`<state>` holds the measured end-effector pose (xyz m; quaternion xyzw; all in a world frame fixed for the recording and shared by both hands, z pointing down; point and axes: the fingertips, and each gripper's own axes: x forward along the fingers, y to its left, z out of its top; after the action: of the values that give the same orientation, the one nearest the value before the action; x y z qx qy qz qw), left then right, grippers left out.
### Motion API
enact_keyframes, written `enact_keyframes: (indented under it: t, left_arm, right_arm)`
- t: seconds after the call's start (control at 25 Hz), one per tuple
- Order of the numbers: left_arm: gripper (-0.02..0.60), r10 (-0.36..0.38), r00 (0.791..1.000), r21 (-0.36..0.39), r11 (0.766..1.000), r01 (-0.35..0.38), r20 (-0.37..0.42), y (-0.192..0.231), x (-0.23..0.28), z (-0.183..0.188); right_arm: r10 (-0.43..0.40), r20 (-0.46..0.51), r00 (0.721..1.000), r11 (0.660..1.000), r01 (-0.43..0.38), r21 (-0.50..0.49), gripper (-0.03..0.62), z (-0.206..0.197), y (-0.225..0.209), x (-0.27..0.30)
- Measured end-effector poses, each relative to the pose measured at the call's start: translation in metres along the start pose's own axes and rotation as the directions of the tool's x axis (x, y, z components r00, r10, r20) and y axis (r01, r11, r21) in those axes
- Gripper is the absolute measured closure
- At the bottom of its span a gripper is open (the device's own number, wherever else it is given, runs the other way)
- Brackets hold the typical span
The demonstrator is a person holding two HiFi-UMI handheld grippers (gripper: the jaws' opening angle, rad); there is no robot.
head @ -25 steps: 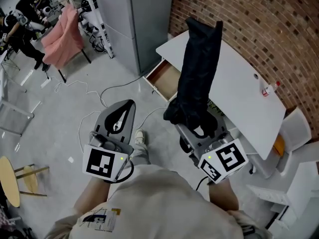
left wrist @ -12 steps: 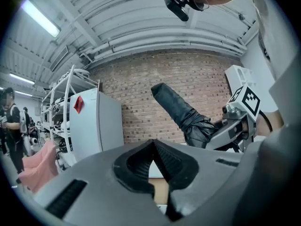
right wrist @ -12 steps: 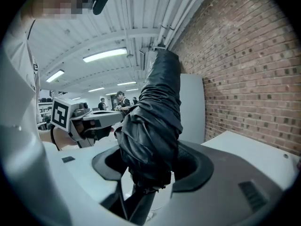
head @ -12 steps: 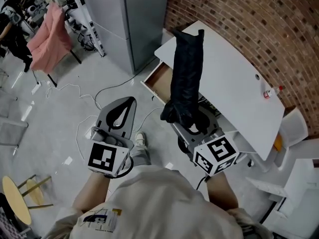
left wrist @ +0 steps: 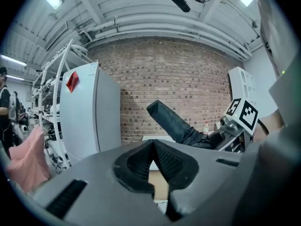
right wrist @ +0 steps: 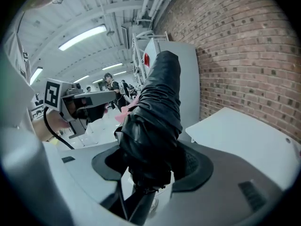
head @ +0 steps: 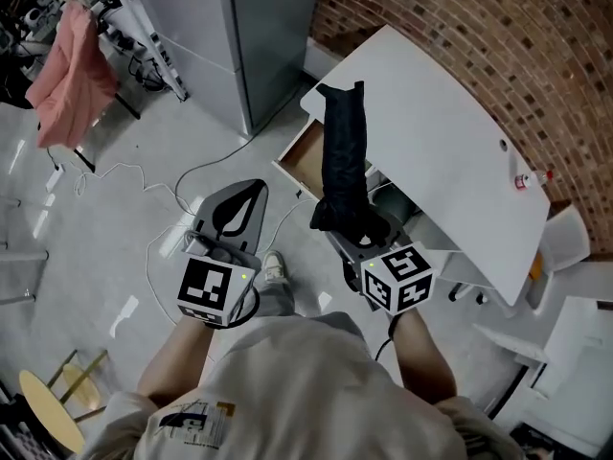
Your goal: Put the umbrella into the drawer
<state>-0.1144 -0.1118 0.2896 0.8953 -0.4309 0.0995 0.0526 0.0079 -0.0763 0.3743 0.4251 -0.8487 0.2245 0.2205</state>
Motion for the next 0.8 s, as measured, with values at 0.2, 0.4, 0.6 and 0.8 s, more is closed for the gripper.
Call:
enact_keyframes:
  t: [0.2, 0.4, 0.6, 0.8]
  left_arm:
    - [0.574, -0.052, 0.998, -0.050, 0.997, 0.050, -0.041, 0.036, 0.042, -0.028]
    - [0.575, -0.074, 0.993, -0.035, 0.997, 0.071, -0.090, 0.052, 0.075, -0.060]
    - [0.574, -0.075, 0.985, -0.079, 0.995, 0.063, -0.155, 0.065, 0.098, -0.105]
    - [0.575, -0.063, 0.972, -0.118, 0.992, 0.037, -0.227, 0.070, 0.116, -0.159]
  right_arm:
    - [0.009, -0.088, 0.996, 0.997, -0.002, 0.079, 0.339, -0.020, -0.022, 0.058]
    - [0.010, -0.193, 0.981, 0.991, 0.016, 0.134, 0.339, -0.056, -0.048, 0.103]
    - [0.054, -0.293, 0.955, 0.982, 0.002, 0.186, 0.339, -0.098, -0.067, 0.142]
    - [0.083, -0.379, 0.922, 0.977, 0.000, 0.215, 0.339, -0.144, -0.089, 0.175]
